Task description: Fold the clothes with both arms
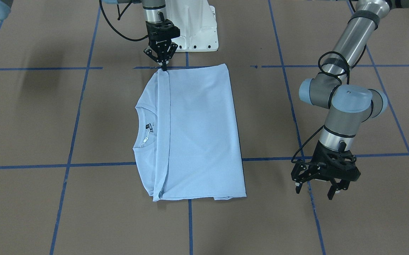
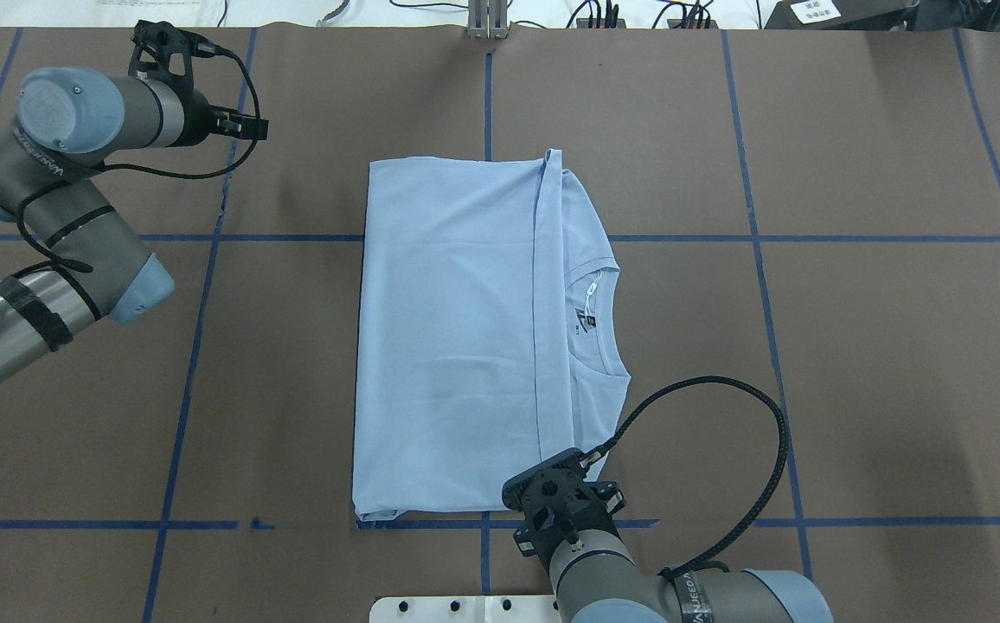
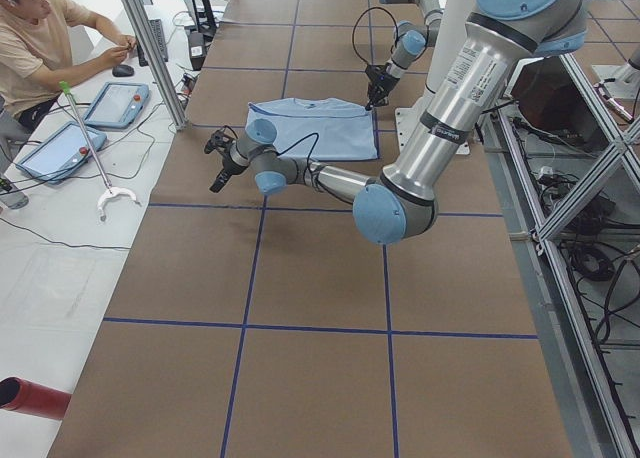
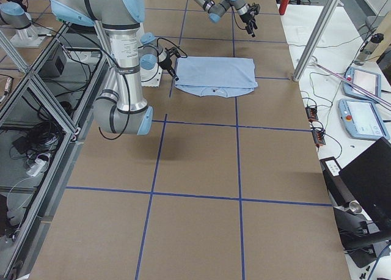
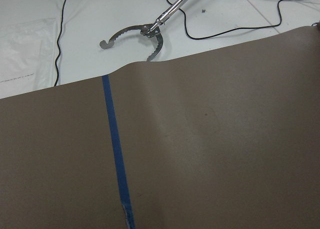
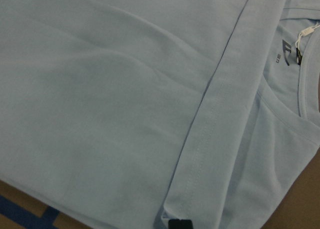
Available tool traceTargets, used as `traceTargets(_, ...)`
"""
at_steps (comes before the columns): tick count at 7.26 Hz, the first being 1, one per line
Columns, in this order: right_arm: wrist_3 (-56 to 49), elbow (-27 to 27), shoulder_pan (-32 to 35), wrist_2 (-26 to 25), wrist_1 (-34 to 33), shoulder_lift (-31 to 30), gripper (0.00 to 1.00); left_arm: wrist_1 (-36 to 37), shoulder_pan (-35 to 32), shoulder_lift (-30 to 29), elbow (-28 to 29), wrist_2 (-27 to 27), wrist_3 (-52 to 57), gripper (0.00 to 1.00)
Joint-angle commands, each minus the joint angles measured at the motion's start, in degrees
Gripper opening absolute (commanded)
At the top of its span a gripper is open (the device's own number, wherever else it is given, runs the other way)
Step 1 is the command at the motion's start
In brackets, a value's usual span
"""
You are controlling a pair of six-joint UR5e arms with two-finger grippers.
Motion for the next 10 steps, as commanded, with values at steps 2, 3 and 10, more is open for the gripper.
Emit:
traceTargets(2, 4.7, 4.7, 1.7, 0.4, -0.3, -1.0, 0.0, 0.0, 0.1, 0.0, 0.1, 0.0, -0.1, 1.0)
traceTargets(3, 12.3, 4.6, 1.6, 1.0, -0.4, -1.9, 0.0, 0.0, 0.3, 0.5, 0.0, 0.0, -0.1, 1.0)
traceTargets(10, 49.0, 5.4, -5.8, -2.7, -0.1, -10.0, 0.1, 0.0, 0.4, 0.8, -0.4, 0.0, -0.1, 1.0)
